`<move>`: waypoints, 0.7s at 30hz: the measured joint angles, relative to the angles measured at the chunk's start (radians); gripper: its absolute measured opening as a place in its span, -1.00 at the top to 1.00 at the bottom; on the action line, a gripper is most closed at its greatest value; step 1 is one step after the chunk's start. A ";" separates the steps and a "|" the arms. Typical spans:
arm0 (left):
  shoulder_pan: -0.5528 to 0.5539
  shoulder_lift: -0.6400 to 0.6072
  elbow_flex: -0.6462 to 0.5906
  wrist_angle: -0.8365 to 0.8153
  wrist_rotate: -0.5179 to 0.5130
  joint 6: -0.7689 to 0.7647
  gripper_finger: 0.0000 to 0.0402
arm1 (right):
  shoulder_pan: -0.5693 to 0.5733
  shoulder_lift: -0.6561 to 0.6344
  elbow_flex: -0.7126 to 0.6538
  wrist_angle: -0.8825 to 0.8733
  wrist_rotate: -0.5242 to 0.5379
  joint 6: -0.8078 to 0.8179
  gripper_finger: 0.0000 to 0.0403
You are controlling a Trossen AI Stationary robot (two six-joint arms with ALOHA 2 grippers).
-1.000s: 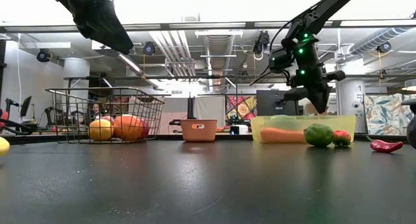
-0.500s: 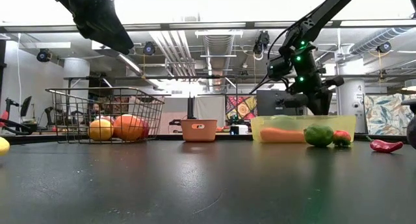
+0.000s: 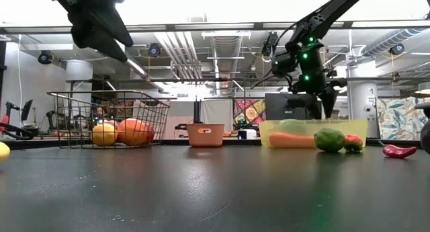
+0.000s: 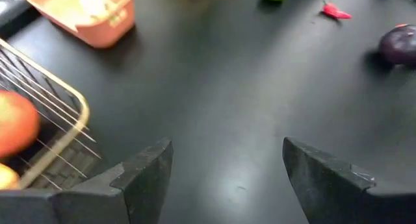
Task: Sort produce into baskets
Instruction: Put the dark red chili pepper into the yellow bin
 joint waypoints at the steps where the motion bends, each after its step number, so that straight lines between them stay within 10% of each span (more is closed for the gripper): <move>1: -0.002 0.000 0.000 0.000 0.012 -0.021 -0.36 | 0.008 -0.003 0.004 0.003 0.000 -0.006 0.08; 21: -0.172 0.000 0.000 -0.252 0.426 -0.531 -0.36 | 0.184 -0.152 0.046 0.071 0.000 -0.026 0.08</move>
